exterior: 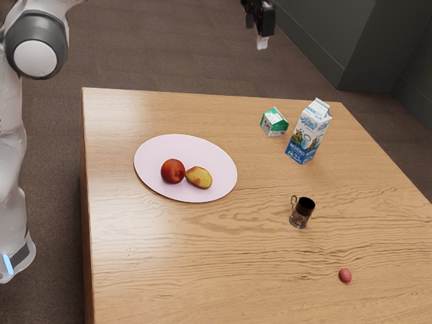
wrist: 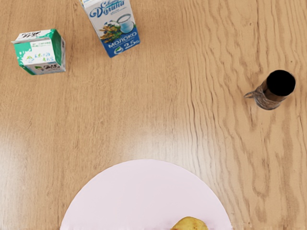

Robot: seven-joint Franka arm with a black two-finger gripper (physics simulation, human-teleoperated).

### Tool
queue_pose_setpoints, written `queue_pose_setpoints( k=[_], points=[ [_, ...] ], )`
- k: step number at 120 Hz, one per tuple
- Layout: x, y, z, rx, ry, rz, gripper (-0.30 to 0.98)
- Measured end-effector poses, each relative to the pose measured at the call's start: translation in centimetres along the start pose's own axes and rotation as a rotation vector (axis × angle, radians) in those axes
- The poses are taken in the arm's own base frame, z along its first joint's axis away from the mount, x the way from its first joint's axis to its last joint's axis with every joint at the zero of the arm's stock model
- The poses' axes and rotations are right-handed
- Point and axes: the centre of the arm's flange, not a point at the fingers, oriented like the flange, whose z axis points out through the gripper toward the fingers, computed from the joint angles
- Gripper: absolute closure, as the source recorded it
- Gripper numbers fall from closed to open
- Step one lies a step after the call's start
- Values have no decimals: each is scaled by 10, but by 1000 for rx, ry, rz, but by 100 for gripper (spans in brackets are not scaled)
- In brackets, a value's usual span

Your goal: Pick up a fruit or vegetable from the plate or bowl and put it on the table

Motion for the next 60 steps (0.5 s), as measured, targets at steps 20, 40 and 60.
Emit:
queue_pose_setpoints(
  k=[20,40,60],
  points=[
    [30,7,71,13,-115,-5,0],
    [41,7,92,21,-130,-17,0],
    [31,9,117,12,-162,-13,0]
  ],
)
